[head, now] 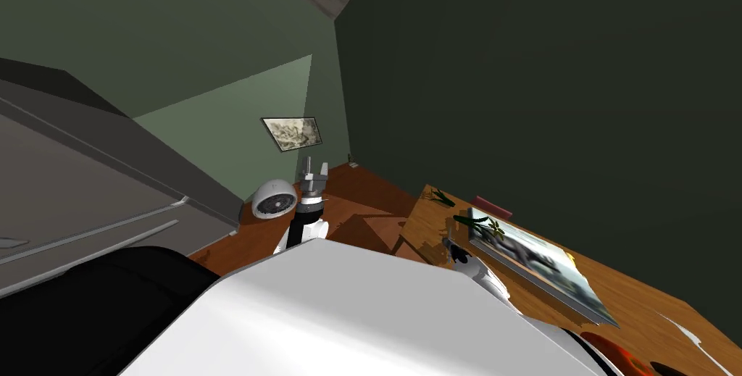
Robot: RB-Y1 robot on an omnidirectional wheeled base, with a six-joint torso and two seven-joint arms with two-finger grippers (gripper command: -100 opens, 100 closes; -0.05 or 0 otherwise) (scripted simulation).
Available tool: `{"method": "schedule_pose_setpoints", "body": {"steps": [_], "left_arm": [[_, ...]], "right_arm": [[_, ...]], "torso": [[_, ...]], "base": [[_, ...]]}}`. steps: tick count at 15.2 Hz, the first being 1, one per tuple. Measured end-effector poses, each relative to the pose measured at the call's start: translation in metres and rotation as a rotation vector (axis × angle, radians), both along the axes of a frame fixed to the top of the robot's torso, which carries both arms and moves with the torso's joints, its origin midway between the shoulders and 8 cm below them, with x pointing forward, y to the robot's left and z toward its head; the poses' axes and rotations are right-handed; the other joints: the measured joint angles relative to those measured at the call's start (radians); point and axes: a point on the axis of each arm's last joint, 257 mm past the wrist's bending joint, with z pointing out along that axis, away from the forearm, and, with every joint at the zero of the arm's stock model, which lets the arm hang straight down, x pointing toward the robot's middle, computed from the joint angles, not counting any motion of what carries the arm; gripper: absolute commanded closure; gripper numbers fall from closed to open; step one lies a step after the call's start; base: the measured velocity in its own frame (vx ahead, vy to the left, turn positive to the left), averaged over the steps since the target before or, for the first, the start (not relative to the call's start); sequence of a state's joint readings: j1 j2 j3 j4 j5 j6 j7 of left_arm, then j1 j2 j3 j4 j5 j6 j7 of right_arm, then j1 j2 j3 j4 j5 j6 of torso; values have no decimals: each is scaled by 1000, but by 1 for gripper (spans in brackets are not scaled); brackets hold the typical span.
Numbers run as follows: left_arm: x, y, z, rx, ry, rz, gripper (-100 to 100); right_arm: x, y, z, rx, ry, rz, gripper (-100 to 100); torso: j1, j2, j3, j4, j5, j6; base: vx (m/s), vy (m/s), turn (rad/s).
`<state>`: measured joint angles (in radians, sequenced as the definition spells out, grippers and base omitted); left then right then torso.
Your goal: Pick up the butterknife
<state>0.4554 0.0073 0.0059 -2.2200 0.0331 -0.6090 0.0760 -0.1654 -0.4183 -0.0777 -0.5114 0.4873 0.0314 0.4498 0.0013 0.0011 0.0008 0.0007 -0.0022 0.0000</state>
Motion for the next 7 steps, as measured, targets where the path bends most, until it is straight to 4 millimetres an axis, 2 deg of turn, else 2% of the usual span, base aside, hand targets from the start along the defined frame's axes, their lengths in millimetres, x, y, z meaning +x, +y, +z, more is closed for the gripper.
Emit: {"method": "schedule_pose_setpoints", "body": {"steps": [4, 7], "left_arm": [[0, 0, 0, 0, 0, 0, 0], [0, 0, 0, 0, 0, 0, 0]], "right_arm": [[-9, -21, 6, 0, 2, -21, 100], [-7, -32, 10, 3, -8, -43, 100]], "torso": [[1, 1, 0, 0, 1, 0], [-1, 0, 0, 0, 1, 1]], "base": [[-35, 68, 111], [-24, 24, -3]]}}
